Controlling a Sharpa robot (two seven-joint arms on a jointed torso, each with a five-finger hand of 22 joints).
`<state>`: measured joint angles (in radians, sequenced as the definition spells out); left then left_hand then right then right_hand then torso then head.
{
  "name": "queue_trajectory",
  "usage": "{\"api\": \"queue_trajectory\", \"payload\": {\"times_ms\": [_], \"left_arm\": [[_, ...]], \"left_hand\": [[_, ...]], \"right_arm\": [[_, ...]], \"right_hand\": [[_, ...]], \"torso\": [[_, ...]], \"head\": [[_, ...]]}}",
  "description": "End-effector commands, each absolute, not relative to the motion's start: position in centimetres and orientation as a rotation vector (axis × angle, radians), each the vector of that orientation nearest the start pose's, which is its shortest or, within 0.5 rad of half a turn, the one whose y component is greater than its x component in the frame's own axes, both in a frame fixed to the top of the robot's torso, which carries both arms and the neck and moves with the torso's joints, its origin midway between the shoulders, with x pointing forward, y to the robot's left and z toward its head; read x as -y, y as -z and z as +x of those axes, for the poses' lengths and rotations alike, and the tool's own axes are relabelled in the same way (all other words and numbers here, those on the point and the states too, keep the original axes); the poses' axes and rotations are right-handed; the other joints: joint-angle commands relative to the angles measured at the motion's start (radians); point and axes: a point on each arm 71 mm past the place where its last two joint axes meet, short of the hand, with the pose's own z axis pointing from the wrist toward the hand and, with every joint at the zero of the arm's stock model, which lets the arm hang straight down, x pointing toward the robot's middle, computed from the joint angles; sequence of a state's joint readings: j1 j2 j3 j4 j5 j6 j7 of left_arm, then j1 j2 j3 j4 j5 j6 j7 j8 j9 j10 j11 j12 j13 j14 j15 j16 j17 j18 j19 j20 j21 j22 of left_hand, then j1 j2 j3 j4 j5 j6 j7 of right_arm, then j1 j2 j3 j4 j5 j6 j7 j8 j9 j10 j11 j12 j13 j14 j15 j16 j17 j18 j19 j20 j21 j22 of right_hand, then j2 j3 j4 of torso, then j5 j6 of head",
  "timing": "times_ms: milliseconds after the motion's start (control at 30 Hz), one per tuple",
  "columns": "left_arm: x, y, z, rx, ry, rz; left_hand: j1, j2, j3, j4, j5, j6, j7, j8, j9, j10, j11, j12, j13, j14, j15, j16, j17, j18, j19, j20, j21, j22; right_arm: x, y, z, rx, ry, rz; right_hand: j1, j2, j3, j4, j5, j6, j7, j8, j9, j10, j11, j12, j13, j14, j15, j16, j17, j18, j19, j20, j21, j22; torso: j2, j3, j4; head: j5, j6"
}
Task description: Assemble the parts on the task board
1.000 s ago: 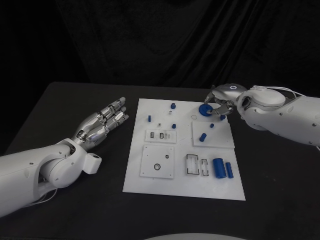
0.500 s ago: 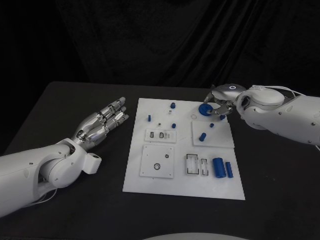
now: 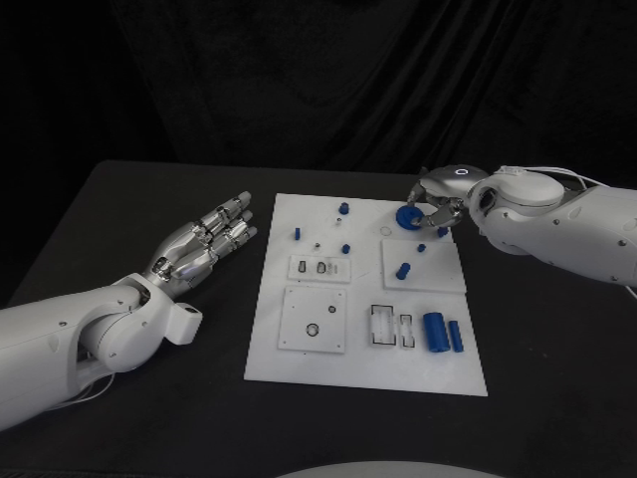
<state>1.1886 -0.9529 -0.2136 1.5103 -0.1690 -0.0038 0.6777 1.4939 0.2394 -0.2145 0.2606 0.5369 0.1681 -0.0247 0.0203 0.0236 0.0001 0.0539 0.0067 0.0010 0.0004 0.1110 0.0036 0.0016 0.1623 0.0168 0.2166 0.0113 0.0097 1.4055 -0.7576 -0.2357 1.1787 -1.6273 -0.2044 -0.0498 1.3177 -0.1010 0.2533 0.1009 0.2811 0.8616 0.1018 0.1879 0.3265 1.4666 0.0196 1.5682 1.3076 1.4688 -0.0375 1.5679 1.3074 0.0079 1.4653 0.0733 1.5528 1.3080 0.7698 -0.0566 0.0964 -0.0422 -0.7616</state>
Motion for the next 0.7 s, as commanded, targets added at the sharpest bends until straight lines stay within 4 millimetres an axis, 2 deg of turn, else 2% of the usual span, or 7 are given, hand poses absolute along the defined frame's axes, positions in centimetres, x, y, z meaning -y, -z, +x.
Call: {"api": "queue_trajectory", "payload": {"times_ms": [33,67,200,433,700], "left_arm": [[-25.1,21.5,44.8,-1.389,1.849,-0.759],[-25.1,21.5,44.8,-1.389,1.849,-0.759],[-25.1,21.5,44.8,-1.39,1.85,-0.759],[-25.2,21.5,44.8,-1.389,1.85,-0.759],[-25.3,21.5,44.7,-1.388,1.846,-0.761]], "left_hand": [[0.006,-0.001,0.005,-0.004,0.006,-0.001,0.006,0.005,0.001,0.0,0.005,-0.007,-0.001,0.0,0.008,-0.004,-0.002,0.013,0.0,0.008,0.003,0.001],[0.006,-0.001,0.005,-0.004,0.006,-0.001,0.006,0.005,0.001,0.0,0.005,-0.007,-0.001,0.0,0.008,-0.004,-0.002,0.013,0.0,0.008,0.003,0.001],[0.006,-0.001,0.005,-0.004,0.006,-0.001,0.006,0.005,0.001,0.0,0.005,-0.007,-0.001,0.0,0.008,-0.004,-0.002,0.013,0.0,0.008,0.003,0.001],[0.006,-0.001,0.006,-0.005,0.007,-0.001,0.006,0.005,0.001,0.0,0.007,-0.007,-0.001,0.0,0.009,-0.004,-0.002,0.013,0.001,0.009,0.004,0.001],[0.008,-0.001,0.008,-0.007,0.009,-0.001,0.006,0.005,0.001,0.0,0.008,-0.007,-0.001,0.0,0.01,-0.004,-0.002,0.013,0.001,0.01,0.004,0.002]], "right_arm": [[26.9,17.1,55.4,-1.725,-0.197,-0.408],[26.9,17.1,55.4,-1.72,-0.2,-0.408],[26.8,16.8,55.5,-1.685,-0.214,-0.406],[26.7,16.4,55.2,-1.628,-0.247,-0.405],[25.8,15.0,54.4,-1.57,-0.3,-0.419]], "right_hand": [[0.018,0.015,0.001,-0.017,0.001,0.032,-0.008,0.043,0.067,0.104,-0.01,0.003,0.263,0.102,-0.008,0.003,0.263,-0.002,0.09,-0.006,-0.002,0.255],[0.027,0.021,0.002,-0.03,0.001,0.051,-0.013,0.075,0.096,0.104,-0.013,0.003,0.263,0.102,-0.01,0.003,0.263,-0.002,0.09,-0.009,-0.001,0.255],[0.035,0.04,0.002,-0.048,0.001,0.07,-0.023,0.134,0.156,0.104,-0.016,0.003,0.263,0.102,-0.014,0.003,0.263,-0.001,0.088,-0.013,-0.005,0.254],[0.033,0.05,0.003,-0.053,0.002,0.089,-0.031,0.174,0.198,0.104,-0.014,0.003,0.263,0.102,-0.014,0.003,0.263,0.0,0.086,-0.012,-0.008,0.252],[0.029,0.049,0.002,-0.052,0.002,0.096,-0.033,0.183,0.209,0.104,-0.015,0.003,0.263,0.102,-0.014,0.003,0.263,-0.003,0.094,-0.012,0.003,0.257]], "torso": [[0.0,0.0006,-0.0001],[0.0,0.0006,0.0002],[0.0,0.0009,0.0003],[0.0,0.0007,0.001],[0.0,0.0004,0.0002]], "head": [[0.002,-0.001],[0.002,-0.001],[0.002,-0.001],[0.0,0.003],[-0.002,0.007]]}}
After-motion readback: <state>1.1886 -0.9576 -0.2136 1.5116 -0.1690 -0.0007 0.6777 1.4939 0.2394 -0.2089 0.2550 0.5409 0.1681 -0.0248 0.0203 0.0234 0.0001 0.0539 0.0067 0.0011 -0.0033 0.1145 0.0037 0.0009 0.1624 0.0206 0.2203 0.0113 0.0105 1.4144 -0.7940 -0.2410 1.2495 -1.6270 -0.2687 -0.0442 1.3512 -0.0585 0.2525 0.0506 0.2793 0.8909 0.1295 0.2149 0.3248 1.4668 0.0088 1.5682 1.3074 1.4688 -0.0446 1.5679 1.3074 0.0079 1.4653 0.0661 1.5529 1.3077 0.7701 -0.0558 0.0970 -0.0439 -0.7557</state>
